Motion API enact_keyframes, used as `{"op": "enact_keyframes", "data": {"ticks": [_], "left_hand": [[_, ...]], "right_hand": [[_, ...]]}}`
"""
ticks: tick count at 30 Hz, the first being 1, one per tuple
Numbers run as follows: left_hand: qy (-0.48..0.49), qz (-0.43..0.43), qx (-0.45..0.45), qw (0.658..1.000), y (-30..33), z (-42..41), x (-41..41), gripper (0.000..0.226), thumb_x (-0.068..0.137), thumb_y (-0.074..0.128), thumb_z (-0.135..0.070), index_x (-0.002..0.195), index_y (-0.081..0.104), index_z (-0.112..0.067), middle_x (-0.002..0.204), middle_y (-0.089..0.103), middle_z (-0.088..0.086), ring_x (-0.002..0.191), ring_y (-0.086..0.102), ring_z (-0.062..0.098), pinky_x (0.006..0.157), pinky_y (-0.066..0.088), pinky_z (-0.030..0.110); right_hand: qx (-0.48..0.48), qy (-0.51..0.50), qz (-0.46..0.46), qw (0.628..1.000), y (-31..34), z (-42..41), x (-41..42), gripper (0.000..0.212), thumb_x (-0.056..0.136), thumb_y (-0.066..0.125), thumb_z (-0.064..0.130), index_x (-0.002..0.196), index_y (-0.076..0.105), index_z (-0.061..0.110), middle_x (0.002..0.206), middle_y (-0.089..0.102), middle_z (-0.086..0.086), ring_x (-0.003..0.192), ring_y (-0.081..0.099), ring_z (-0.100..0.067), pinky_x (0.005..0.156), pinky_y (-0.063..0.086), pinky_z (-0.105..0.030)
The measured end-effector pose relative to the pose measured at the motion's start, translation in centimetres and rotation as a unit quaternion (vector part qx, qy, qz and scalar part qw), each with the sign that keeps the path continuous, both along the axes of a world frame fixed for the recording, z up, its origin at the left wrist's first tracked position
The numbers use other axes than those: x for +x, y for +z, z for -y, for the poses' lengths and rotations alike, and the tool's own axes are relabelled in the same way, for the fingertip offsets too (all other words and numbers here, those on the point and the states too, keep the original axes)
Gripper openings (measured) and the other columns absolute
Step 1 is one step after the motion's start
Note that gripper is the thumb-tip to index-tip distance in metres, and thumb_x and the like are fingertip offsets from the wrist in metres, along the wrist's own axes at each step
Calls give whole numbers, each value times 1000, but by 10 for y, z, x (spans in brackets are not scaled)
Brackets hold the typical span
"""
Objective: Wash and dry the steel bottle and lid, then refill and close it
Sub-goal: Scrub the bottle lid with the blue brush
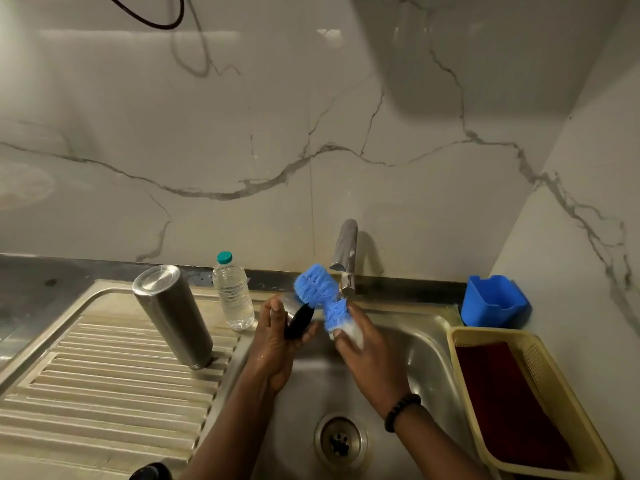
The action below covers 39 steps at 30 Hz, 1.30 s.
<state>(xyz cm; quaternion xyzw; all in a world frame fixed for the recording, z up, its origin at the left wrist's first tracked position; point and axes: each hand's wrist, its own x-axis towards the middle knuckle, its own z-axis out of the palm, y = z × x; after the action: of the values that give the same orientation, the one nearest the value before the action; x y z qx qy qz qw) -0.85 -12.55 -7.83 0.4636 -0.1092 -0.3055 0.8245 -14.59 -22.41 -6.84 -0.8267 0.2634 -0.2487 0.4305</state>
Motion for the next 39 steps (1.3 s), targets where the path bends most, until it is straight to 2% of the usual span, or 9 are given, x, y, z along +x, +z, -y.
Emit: {"op": "enact_keyframes", "data": {"ticks": [3, 7, 11, 15, 21, 25, 30, 34, 39], "left_hand": [[3, 2, -1, 1000, -4, -1, 3, 105, 53, 90, -60, 127, 49, 3, 129, 58, 28, 119, 59, 41, 91, 57, 47], [18, -47, -10, 999, -17, -5, -2, 93, 52, 94, -52, 122, 53, -6, 122, 61, 24, 128, 52, 45, 113, 35, 60], [25, -50, -19, 998, -5, -4, -9, 89, 75, 80, -52, 141, 47, -3, 139, 55, 24, 130, 53, 39, 112, 39, 54], [59, -175, -36, 982, 3, -2, -19, 58, 97, 52, -42, 139, 46, -3, 132, 59, 29, 123, 58, 41, 98, 53, 49], [31, -122, -6, 992, 8, 3, -20, 76, 80, 72, -47, 141, 50, -6, 133, 62, 19, 118, 63, 28, 91, 58, 37], [20, -104, 16, 994, -3, 3, -17, 62, 88, 58, -47, 137, 54, -9, 131, 64, 20, 111, 65, 27, 89, 51, 37], [31, -143, 7, 989, -2, 6, -21, 56, 95, 53, -41, 138, 50, -5, 133, 61, 24, 123, 59, 36, 104, 47, 46], [14, -148, -11, 989, 0, 4, -20, 55, 98, 47, -47, 135, 54, -7, 125, 66, 21, 111, 66, 32, 90, 57, 40], [4, -77, 22, 997, -2, 6, -18, 88, 65, 84, -55, 132, 56, -5, 128, 66, 19, 121, 62, 32, 105, 46, 45]], "right_hand": [[-9, 29, -8, 1000, 0, -2, 0, 50, 81, 45, 61, 129, 32, 60, 113, 66, 8, 98, 64, -10, 86, 55, -38], [8, 2, -13, 1000, -2, -3, -2, 52, 78, 43, 63, 128, 30, 61, 115, 65, 10, 99, 63, -8, 86, 55, -37], [-7, 3, -40, 999, 0, -10, -6, 57, 85, 49, 56, 139, 39, 42, 120, 62, 14, 102, 60, -4, 88, 53, -31], [8, -23, -35, 999, -3, -5, -8, 53, 89, 54, 50, 139, 40, 42, 117, 63, 13, 101, 60, -4, 88, 53, -30], [13, -12, -61, 998, -9, -8, -9, 54, 90, 52, 53, 141, 35, 45, 118, 63, 13, 98, 61, -2, 85, 54, -28], [-1, 1, -38, 999, -9, -10, -12, 59, 85, 46, 60, 141, 34, 45, 119, 61, 18, 102, 59, 1, 86, 53, -25], [28, -46, -51, 997, -10, 1, -6, 48, 91, 56, 46, 137, 41, 43, 117, 63, 13, 96, 60, -1, 82, 52, -24], [17, -12, -34, 999, -15, -3, -8, 52, 88, 52, 53, 137, 37, 47, 110, 63, 17, 95, 61, -1, 80, 53, -23], [32, -48, -42, 997, -15, -1, -12, 46, 93, 57, 42, 136, 41, 43, 103, 58, 22, 90, 58, 8, 68, 47, -10]]}}
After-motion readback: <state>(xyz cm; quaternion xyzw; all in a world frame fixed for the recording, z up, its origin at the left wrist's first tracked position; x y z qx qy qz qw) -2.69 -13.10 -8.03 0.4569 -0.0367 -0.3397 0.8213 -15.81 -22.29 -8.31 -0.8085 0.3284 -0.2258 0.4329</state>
